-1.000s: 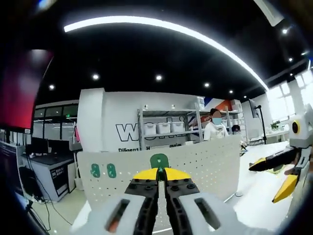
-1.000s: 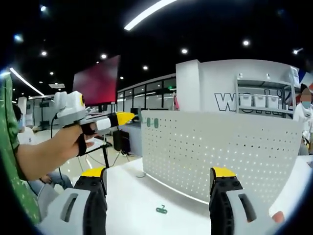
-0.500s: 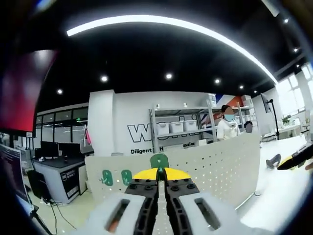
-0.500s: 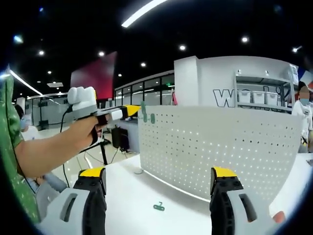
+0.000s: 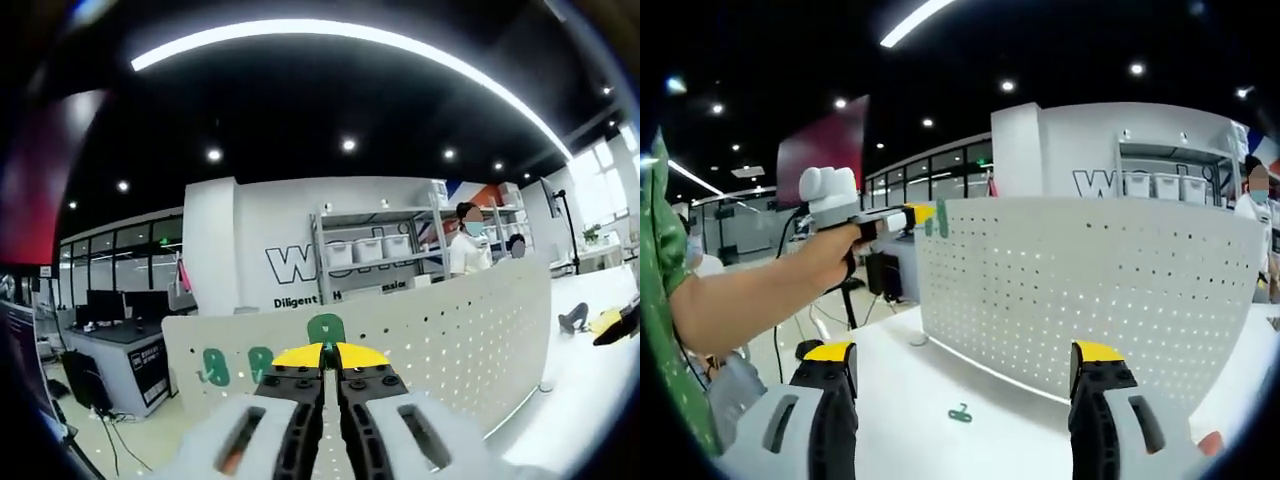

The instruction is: Insert the hook assembly into the mounting plate slot until the hook locks in place.

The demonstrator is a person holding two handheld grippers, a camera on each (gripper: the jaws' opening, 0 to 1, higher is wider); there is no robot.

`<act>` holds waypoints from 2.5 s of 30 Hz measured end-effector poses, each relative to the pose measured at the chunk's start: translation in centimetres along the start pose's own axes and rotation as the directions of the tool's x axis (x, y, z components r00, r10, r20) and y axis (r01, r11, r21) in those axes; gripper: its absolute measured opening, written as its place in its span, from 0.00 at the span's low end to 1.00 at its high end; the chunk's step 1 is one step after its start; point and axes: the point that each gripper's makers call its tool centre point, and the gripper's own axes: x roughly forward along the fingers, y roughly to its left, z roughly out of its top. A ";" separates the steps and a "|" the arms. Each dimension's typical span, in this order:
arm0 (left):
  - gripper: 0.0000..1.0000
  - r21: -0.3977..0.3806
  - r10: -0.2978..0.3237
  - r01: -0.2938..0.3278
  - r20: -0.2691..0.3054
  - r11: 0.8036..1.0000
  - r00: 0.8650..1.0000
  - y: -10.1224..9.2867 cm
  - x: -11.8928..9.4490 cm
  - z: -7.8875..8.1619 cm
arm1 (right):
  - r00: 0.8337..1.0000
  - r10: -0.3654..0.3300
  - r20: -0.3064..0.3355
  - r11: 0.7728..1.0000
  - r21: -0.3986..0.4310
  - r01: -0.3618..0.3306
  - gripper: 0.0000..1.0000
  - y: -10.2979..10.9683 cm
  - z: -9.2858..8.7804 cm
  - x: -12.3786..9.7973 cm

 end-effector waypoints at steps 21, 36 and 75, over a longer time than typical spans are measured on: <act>0.03 0.009 0.016 -0.015 -0.061 1.000 0.998 0.7 3.2 -2.4 | 0.998 0.014 0.056 0.999 -0.052 -0.011 0.90 0.4 1.6 -0.4; 0.03 0.010 0.014 -0.014 -0.077 1.000 0.997 0.7 3.5 -2.5 | 0.996 0.020 0.090 0.995 -0.098 -0.011 0.90 1.0 3.7 -0.8; 0.03 0.031 0.016 -0.014 -0.085 0.999 0.996 0.9 4.0 -3.3 | 0.997 0.010 0.074 0.996 -0.087 -0.004 0.88 0.5 3.0 -0.7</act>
